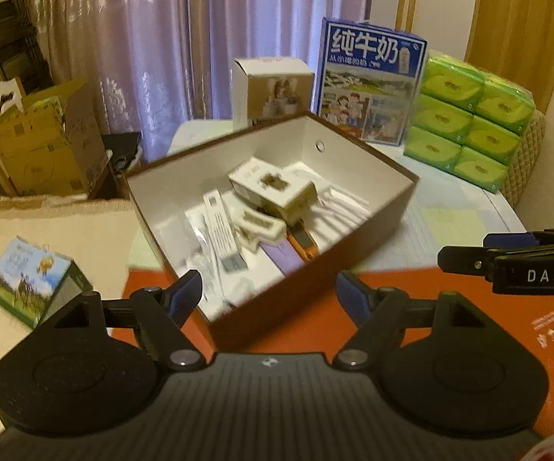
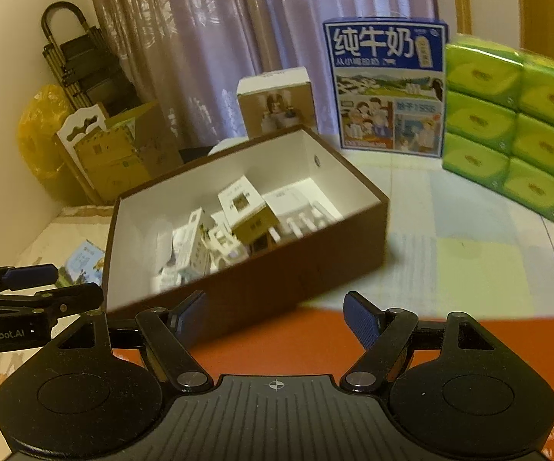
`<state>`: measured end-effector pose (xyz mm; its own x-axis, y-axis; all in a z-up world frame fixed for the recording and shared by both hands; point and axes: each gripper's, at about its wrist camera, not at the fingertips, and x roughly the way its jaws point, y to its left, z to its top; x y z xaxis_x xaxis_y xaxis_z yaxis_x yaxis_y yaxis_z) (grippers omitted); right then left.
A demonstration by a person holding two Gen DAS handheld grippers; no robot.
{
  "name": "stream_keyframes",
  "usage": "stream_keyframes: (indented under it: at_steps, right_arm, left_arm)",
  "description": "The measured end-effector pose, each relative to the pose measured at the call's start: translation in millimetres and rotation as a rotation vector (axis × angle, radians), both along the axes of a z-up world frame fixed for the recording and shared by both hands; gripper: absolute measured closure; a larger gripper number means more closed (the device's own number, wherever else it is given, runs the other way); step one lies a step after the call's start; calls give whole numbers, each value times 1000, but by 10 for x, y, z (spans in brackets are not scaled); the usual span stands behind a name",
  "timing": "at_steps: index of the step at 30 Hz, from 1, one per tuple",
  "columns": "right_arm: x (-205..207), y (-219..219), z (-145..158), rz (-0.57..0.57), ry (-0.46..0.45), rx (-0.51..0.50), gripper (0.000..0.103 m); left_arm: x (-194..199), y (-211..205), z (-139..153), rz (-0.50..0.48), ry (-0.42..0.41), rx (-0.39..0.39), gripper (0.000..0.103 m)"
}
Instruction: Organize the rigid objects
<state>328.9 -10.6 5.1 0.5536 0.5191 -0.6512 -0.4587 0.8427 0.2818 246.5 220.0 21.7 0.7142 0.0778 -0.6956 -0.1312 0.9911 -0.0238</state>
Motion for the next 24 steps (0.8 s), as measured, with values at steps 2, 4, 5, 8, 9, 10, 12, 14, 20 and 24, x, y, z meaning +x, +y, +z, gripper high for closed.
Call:
stream_keyframes:
  at_steps: [2,4,5,8,9,10,12,14,20,24]
  right_arm:
    - [-103,-114,-6,-4,3,0,28]
    - [-203,-234,-8,-4,6,0,28]
    - [-252,-290,-11,-6,6,-4,28]
    - [-413,-456,-16,-12,1,-27,28]
    - [-479,-521,-15,-11,-3,-33,28]
    - [-528,-577,-17,-9,-7,-36,28]
    - [-643,-710,-30,-6,-9,-40,28]
    - [-747,-836,-51,-5,-4,-40,28]
    - [-1040,-1200,-99,8,17,-41,28]
    - [-1263,-1391,-113,21,28,-41,28]
  left_arm:
    - [-92,-113,-11,-1,16,-2,29]
    - [-194,-253,-22,-2,27,3,29]
    - [-247,-321,-33,-4,31,1,29]
    - [-373,-516,-62,-6,51,-14,29]
    - [-411,-580,-78,-8,55,-17,29]
    - [-453,-651,-91,-8,59,-18,29]
    - [-534,-786,-113,-7,65,-18,29]
    - [-608,-914,-133,-9,73,-23,30]
    - [-872,-1276,-149,1,83,-24,30]
    - [-1076,-1465,-158,14,92,-23,30]
